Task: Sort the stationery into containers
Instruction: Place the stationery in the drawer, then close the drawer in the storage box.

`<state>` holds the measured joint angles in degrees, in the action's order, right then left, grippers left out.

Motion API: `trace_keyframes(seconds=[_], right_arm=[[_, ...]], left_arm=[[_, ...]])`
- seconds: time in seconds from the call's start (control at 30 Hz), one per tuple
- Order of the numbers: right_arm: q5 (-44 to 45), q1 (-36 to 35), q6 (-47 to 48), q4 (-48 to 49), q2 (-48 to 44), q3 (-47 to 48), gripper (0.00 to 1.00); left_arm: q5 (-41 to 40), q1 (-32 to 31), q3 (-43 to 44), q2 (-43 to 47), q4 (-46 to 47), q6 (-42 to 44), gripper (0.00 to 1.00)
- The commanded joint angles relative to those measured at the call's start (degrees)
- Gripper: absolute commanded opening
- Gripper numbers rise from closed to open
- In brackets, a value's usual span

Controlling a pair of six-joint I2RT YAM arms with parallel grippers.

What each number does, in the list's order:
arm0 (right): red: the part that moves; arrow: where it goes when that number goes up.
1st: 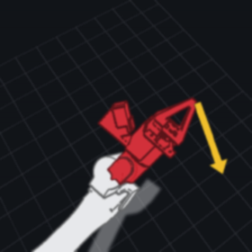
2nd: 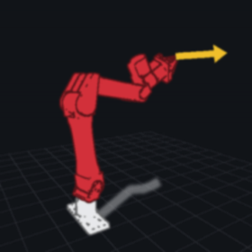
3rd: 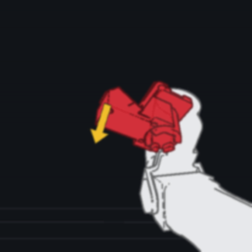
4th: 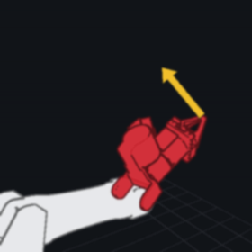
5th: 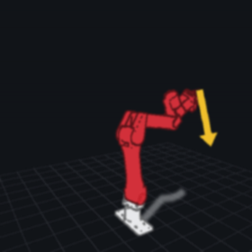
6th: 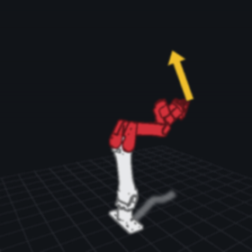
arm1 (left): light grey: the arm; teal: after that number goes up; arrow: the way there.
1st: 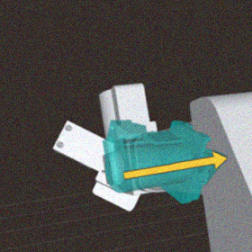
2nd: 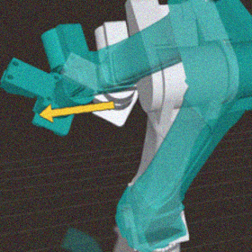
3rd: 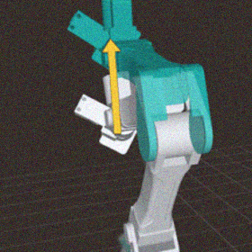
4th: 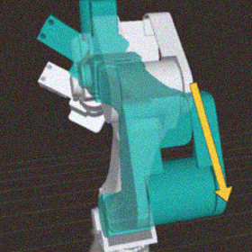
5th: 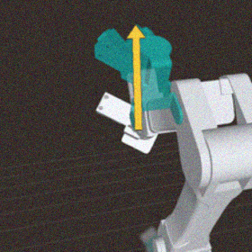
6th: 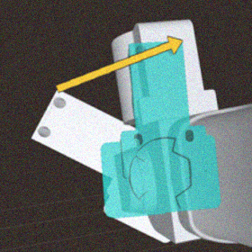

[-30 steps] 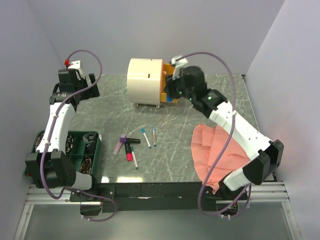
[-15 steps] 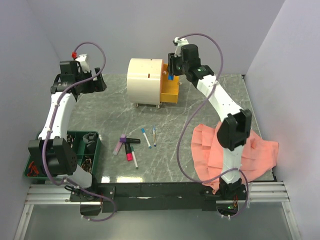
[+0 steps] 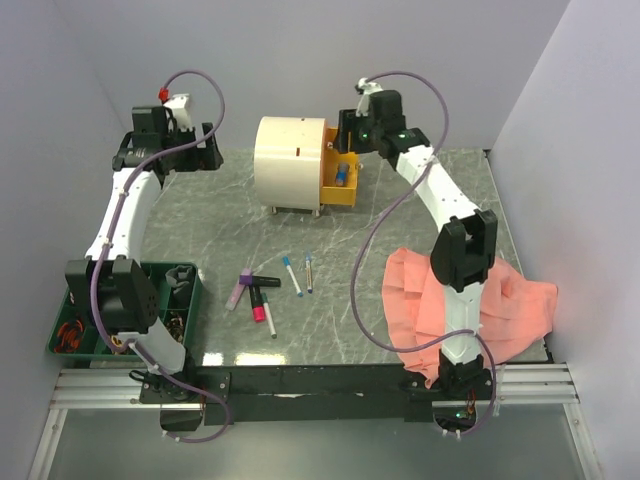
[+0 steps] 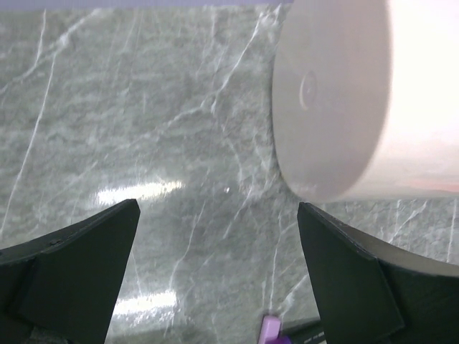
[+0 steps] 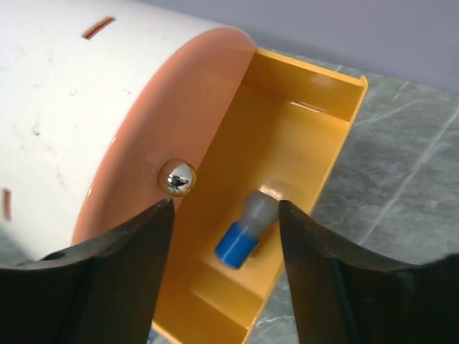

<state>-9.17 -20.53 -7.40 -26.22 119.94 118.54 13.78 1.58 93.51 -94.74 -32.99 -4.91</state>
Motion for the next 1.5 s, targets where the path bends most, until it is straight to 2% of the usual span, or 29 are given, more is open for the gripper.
trace_keyframes(seconds=[0.0,0.03,0.07,0.13,0.2,0.23,0.27,0.3,0.37,0.47,0.6,1.2,1.47], right_arm=[[-13.56,7.06,-8.31,4.5,-6.82,-2.07,0.7],[-17.42,8.65,-12.95,5.29,-7.17,-3.39,0.73],[-26.68,9.97,-15.6,8.87,-7.52,-5.32,0.74],[-35.34,13.65,-24.88,14.06,-8.06,-12.08,0.74],[-46.92,15.95,-32.47,25.65,-6.92,-18.57,0.65],[-49.25,17.53,-38.94,29.87,-6.56,-20.7,0.59],[-51.11,18.07,-41.88,38.61,-5.52,-22.81,0.42],[-52.95,18.51,-44.08,40.7,-4.81,-24.48,0.34],[-52.27,18.78,-42.8,37.58,-3.32,-23.54,0.21],[-51.92,18.78,-43.14,38.96,-1.39,-22.13,0.16],[-50.16,18.78,-42.7,37.21,0.38,-20.11,0.15],[-45.94,18.34,-36.55,29.83,4.86,-16.41,0.15],[-45.67,17.11,-36.37,29.56,7.24,-14.74,0.15]], left_arm=[[3.35,-0.35,5.88,-2.98,1.97,1.22,0.99],[3.88,-0.35,6.59,-3.43,2.05,1.13,1.0],[4.41,-0.35,7.72,-3.96,2.14,1.21,0.99],[6.08,-0.27,8.78,-5.28,2.32,0.69,0.99],[9.57,0.17,9.75,-6.42,3.19,0.34,0.99],[10.82,0.35,9.84,-6.77,3.72,0.16,1.0],[12.31,0.61,9.67,-7.12,5.38,0.07,0.99],[16.67,0.87,9.23,-7.3,6.7,0.16,1.0],[20.39,1.93,6.52,-6.95,11.86,-0.19,0.99],[26.28,2.72,6.23,-8.78,13.83,-0.02,0.97],[28.41,2.81,9.32,-12.48,12.16,-1.59,0.91],[28.76,1.14,8.53,-15.39,12.78,-0.81,0.93],[29.29,-0.44,8.18,-15.83,12.25,-0.19,0.93]])
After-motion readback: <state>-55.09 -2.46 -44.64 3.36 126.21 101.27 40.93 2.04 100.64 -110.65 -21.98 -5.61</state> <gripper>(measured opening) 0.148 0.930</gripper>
